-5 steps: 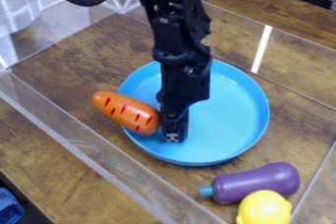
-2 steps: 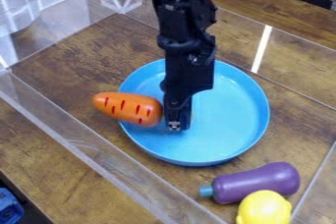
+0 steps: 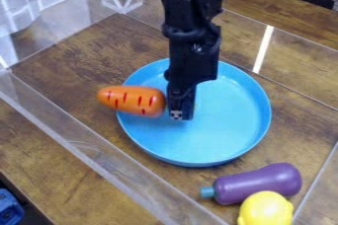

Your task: Remove the carrot from the blue tray and put it on the table

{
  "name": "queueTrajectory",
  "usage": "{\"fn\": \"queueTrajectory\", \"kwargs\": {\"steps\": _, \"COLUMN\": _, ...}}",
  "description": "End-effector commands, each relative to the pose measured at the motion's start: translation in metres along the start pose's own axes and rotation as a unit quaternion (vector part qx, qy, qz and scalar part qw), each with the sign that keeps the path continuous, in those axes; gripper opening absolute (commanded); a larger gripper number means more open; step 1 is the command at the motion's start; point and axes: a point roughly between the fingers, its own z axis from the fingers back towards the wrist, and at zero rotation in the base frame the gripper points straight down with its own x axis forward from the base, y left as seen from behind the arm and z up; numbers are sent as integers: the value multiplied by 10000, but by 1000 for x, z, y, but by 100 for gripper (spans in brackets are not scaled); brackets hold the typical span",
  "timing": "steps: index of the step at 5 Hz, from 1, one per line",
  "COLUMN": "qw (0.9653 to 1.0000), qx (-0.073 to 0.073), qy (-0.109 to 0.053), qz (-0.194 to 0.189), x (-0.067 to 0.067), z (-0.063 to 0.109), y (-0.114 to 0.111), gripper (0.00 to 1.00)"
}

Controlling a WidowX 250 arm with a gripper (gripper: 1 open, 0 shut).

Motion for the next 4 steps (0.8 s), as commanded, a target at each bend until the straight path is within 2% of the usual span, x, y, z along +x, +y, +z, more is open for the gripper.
{"fn": "queueTrajectory", "kwargs": {"steps": 1, "qw": 9990, "qx": 381, "qy": -149, "qz": -185, "x": 8, "z": 29, "y": 12, "gripper": 0}}
{"fn": "queueTrajectory", "kwargs": {"steps": 4, "qw": 9957, "qx": 704, "qy": 154, "qz": -581, "x": 19, "z": 69, "y": 30, "gripper": 0}}
